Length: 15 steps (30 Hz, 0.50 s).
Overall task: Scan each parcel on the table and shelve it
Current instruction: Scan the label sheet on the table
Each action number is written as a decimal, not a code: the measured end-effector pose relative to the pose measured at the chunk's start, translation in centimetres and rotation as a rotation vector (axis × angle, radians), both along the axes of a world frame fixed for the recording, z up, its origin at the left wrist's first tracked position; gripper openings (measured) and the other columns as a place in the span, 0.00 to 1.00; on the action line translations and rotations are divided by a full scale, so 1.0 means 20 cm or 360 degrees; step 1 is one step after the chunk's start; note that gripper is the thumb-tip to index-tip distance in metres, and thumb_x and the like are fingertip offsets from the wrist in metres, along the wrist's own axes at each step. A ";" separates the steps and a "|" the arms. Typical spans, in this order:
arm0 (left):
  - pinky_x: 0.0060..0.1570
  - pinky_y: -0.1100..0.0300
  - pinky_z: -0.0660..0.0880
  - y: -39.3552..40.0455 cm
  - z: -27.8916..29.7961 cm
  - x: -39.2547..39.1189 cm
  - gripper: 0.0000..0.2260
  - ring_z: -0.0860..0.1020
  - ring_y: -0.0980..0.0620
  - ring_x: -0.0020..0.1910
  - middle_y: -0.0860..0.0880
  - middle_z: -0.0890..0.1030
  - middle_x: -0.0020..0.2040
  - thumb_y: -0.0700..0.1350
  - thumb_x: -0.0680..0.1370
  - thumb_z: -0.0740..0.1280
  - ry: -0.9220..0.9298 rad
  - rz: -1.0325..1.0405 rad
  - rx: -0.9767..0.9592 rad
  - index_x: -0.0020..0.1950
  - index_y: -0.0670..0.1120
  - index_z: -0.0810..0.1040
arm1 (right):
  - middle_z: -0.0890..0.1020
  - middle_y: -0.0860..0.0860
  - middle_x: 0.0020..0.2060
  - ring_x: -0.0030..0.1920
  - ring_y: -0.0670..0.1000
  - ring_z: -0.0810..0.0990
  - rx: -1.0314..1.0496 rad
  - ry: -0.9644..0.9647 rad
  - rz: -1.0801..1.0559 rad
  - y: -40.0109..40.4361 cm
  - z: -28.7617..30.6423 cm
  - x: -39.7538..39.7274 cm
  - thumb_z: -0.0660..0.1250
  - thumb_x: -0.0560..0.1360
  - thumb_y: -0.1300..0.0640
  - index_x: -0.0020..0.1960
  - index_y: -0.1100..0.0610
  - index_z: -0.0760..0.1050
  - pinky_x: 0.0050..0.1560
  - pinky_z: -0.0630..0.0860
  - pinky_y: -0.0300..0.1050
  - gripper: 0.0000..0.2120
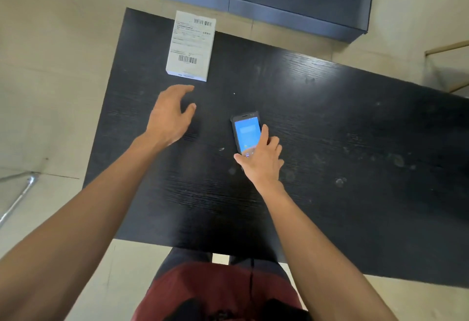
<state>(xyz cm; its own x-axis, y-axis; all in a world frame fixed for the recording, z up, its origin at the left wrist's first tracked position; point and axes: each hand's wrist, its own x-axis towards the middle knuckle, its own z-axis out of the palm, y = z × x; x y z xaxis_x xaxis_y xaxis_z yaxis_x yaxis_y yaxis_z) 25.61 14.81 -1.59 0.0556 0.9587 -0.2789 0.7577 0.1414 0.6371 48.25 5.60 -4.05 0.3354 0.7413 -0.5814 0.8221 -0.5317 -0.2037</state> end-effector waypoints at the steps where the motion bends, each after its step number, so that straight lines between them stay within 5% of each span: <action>1: 0.69 0.59 0.61 0.02 0.00 -0.01 0.21 0.69 0.46 0.72 0.47 0.74 0.73 0.45 0.81 0.67 0.0015 -0.0007 0.0030 0.75 0.47 0.72 | 0.66 0.55 0.68 0.68 0.58 0.67 0.0017 0.0023 -0.0008 0.01 0.00 0.01 0.77 0.69 0.42 0.81 0.50 0.46 0.60 0.70 0.62 0.53; 12: 0.75 0.40 0.63 0.19 -0.04 -0.13 0.25 0.58 0.42 0.79 0.43 0.63 0.80 0.45 0.81 0.66 0.0193 0.0051 0.0056 0.78 0.46 0.68 | 0.70 0.50 0.71 0.70 0.54 0.69 0.0084 0.0315 -0.0095 0.15 0.17 -0.08 0.77 0.67 0.45 0.79 0.56 0.53 0.65 0.74 0.58 0.50; 15: 0.74 0.39 0.63 0.23 -0.06 -0.16 0.25 0.57 0.42 0.79 0.44 0.61 0.81 0.46 0.81 0.66 0.0248 0.0053 0.0009 0.78 0.46 0.67 | 0.76 0.47 0.65 0.68 0.51 0.71 0.0082 0.0474 -0.0087 0.23 0.26 -0.13 0.75 0.66 0.45 0.79 0.56 0.54 0.63 0.74 0.55 0.49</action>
<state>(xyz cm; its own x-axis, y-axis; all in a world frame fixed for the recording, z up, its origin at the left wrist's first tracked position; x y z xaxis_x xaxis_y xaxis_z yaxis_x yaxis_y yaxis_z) 22.47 19.32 -2.87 -0.0195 0.9608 -0.2765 0.8425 0.1648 0.5130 45.59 10.21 1.24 0.1959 0.7580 -0.6221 0.6925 -0.5561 -0.4595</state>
